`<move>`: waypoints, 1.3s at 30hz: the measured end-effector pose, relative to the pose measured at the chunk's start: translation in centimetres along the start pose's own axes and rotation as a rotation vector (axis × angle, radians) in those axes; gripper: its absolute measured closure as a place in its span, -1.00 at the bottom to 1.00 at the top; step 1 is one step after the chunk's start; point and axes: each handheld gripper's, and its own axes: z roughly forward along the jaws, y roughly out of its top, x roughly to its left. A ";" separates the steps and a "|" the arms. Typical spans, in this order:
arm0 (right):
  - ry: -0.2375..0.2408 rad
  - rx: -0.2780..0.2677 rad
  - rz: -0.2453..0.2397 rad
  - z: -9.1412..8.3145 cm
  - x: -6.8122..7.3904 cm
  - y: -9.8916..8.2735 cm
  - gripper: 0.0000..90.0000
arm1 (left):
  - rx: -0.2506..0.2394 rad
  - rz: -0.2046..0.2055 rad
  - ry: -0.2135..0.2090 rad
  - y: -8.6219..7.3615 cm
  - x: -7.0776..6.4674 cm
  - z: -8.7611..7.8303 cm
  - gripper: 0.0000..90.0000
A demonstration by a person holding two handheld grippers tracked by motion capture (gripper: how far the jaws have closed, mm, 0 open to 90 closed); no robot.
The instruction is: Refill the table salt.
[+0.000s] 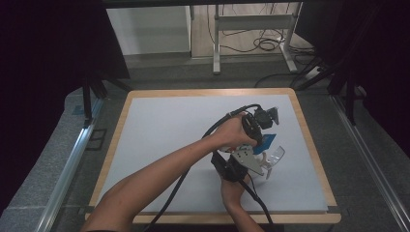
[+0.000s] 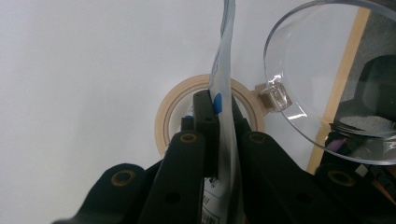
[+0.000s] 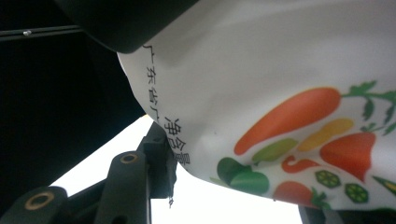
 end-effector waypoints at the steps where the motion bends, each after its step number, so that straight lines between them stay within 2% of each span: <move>1: 0.001 0.001 -0.001 0.0 0.0 0.0 0.18 | -0.001 -0.003 0.000 0.0 0.0 0.0 1.00; 23: -0.009 0.001 -0.015 0.0 -0.1 0.0 0.18 | -0.008 0.003 -0.004 0.1 0.0 0.0 1.00; 39: -0.025 -0.012 -0.002 0.0 -0.1 0.2 0.18 | 0.002 0.004 0.001 0.5 -0.1 0.0 1.00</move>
